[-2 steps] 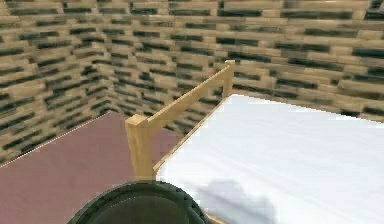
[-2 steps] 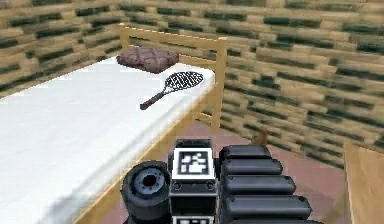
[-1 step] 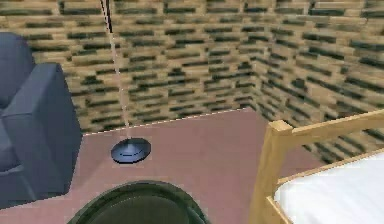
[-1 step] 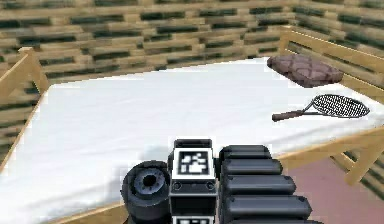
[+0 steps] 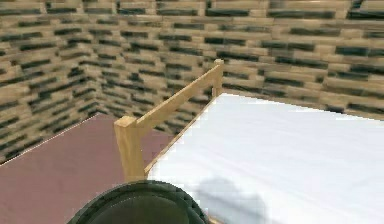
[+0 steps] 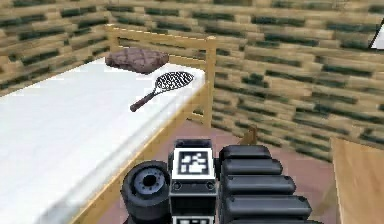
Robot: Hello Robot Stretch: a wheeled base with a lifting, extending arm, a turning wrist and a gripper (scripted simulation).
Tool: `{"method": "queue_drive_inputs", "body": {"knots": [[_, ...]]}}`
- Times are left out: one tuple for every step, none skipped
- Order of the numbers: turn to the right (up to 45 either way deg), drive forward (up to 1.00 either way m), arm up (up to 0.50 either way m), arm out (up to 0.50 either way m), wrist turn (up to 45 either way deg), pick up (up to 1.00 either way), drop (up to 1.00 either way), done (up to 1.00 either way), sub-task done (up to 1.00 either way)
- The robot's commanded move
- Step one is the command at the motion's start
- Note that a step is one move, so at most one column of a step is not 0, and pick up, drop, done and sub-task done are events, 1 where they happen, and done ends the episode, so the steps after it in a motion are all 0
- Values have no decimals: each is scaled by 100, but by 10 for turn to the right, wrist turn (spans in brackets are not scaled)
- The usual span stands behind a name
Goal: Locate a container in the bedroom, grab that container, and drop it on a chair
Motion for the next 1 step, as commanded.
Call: {"method": "queue_drive_inputs", "body": {"knots": [[450, 0, 0, 0, 0, 0, 0, 0, 0]]}}
